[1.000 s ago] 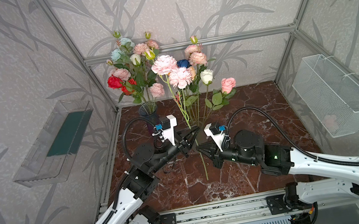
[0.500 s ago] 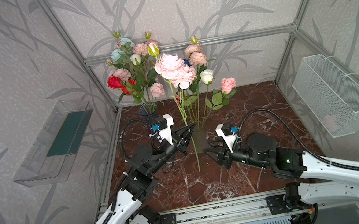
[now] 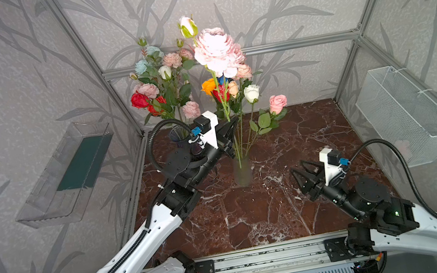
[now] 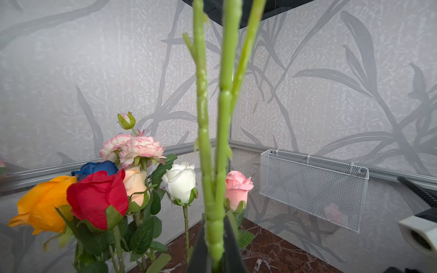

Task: Arrange the flowers into the vase
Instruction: 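Open the right gripper and draw back while the left gripper holds the carnation, then lower the carnation stem into the glass cylinder with the left gripper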

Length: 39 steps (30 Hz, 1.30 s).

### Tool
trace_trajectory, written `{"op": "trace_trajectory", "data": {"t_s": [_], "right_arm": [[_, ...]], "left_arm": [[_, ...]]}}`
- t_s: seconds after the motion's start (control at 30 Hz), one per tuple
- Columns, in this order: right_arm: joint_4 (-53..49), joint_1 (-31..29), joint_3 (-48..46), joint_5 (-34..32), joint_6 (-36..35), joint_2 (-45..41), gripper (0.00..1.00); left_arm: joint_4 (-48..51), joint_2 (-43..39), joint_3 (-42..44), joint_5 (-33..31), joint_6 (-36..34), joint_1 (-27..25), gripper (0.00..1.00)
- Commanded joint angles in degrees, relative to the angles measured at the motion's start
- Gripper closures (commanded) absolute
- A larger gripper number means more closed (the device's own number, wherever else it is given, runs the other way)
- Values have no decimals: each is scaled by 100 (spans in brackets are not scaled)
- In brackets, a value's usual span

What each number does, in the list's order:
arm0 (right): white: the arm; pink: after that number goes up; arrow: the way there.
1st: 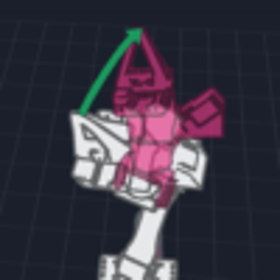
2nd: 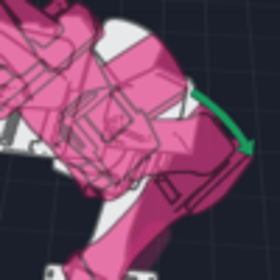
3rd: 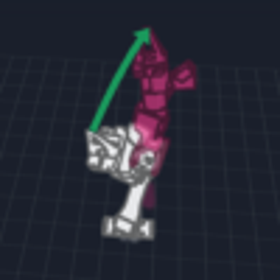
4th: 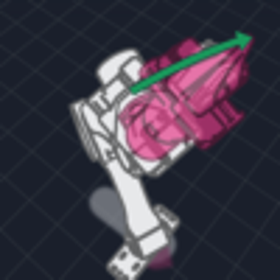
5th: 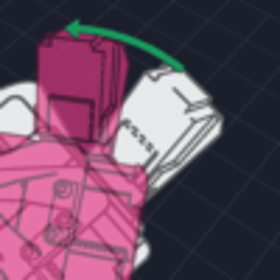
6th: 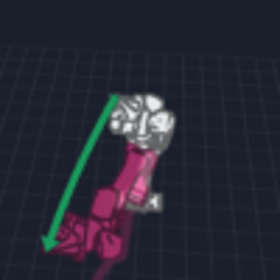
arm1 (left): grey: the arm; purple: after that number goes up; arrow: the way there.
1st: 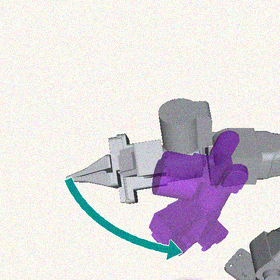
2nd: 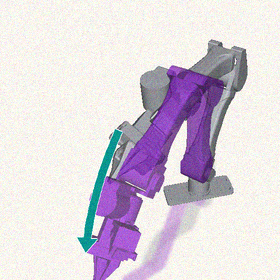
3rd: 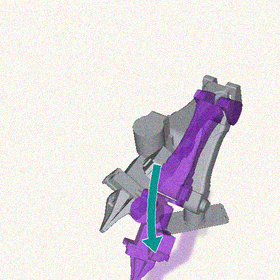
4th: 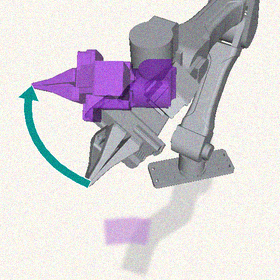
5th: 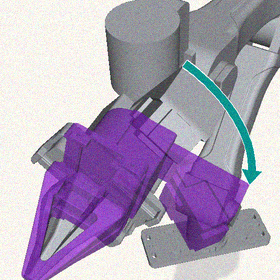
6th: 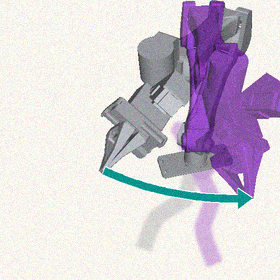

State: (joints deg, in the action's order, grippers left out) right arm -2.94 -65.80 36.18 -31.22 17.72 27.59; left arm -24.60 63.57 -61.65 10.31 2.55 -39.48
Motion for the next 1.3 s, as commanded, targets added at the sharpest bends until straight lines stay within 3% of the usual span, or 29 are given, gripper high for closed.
{"op": "trace_trajectory", "data": {"t_s": [0.0, 0.23, 0.57, 0.73, 1.13, 1.27], "right_arm": [[-301, -21, -54, -450, -46, -208, 47], [-922, -21, 2, -510, -90, -639, 50], [-1209, -25, -129, -762, -65, -1038, 50], [-1201, -21, -169, -838, -60, -958, 48], [-1051, -24, -200, -855, -57, -629, 45], [-1050, -21, -199, -874, -35, -606, 44]], "left_arm": [[-637, 339, -277, -102, -439, 2, 100], [-1720, 1038, -289, -693, -643, 15, 100], [-1589, 1309, -159, -934, -708, 33, 100], [-1285, 1161, 203, -1301, -448, 35, 100], [-1016, 1114, 875, -1247, 95, 26, 100], [-940, 1122, 878, -1194, 114, 24, 92]]}}
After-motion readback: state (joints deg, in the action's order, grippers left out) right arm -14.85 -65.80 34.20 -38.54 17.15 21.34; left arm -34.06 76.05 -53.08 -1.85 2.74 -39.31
